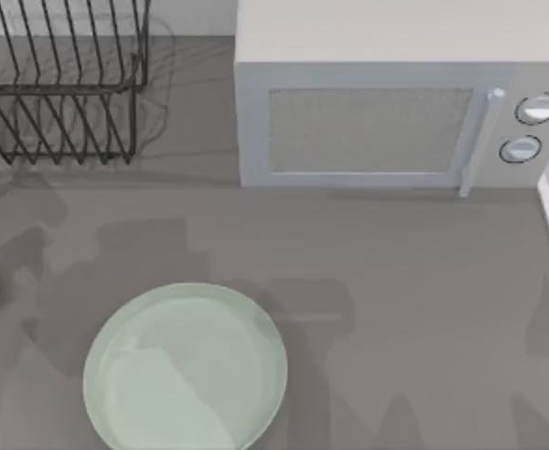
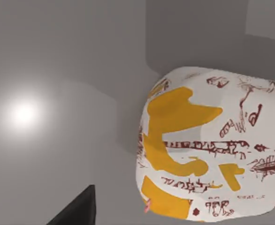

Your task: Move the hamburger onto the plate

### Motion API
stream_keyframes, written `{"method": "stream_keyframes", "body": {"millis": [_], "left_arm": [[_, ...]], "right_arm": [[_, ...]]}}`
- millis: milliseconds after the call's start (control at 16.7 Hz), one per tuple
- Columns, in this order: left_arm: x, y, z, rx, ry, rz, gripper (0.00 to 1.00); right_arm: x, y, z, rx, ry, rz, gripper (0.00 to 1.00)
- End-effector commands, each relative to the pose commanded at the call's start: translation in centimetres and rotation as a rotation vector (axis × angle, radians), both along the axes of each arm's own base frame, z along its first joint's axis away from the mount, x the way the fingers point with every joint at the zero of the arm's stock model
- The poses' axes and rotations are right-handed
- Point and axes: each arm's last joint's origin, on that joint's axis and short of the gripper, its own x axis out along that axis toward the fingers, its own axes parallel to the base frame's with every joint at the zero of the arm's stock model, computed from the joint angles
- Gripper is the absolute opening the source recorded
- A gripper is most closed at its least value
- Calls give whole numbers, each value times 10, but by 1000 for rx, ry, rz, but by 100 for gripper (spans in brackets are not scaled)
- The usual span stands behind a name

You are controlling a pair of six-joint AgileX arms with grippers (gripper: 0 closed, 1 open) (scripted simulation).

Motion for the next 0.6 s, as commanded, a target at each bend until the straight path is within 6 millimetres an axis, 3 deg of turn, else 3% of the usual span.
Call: {"method": "stream_keyframes", "body": {"millis": [420, 600], "left_arm": [[1, 1, -68, 1, -5, 3, 100], [0, 1, -75, 0, 0, 2, 100]], "right_arm": [[0, 0, 0, 0, 0, 0, 100], [0, 0, 0, 0, 0, 0, 100]]}}
